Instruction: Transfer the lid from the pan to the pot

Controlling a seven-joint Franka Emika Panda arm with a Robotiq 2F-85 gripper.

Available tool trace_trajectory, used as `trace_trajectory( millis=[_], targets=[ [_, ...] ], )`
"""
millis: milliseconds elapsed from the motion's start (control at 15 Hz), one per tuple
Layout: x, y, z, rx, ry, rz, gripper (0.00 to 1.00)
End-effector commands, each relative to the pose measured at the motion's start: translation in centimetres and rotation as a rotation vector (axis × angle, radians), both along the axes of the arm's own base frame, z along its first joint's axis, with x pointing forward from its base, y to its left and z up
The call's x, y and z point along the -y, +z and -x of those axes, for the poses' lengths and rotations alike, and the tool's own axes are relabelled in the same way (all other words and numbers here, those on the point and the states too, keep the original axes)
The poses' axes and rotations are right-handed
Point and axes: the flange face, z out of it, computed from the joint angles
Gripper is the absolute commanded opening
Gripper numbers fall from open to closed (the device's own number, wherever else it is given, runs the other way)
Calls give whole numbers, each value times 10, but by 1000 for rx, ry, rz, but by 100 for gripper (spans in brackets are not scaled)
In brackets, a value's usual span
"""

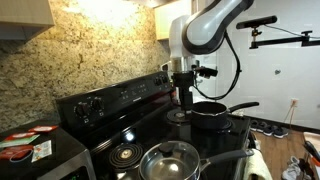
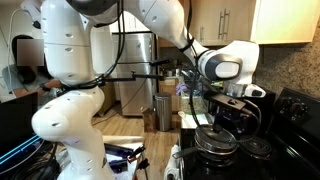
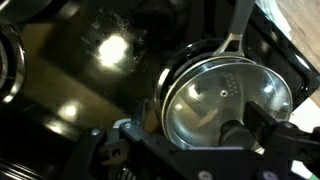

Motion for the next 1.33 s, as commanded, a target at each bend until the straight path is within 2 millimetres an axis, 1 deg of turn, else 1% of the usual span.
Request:
trace_trajectory(
  millis=[0,67,133,200,400,467,533,733,867,1133,1267],
  targets=[
    [-32,1,10,33,77,-56,100],
    [-23,6,10,67,17,-67,100],
    [-31,2,5,23,42,-35,100],
    [-32,2,5,38,36,-45,100],
    [-22,3,6,38,37,-34,100],
    [-24,2,7,26,45,-40,100],
    [-28,-1,6,15,35,-45,100],
    [-48,-11,5,-18,77,-57,100],
    [-61,-16,5,-36,141,-45,100],
    [-94,-34,-1,-45,265,-34,100],
    [-104,-43,-6,-39,325,-1,100]
  ],
)
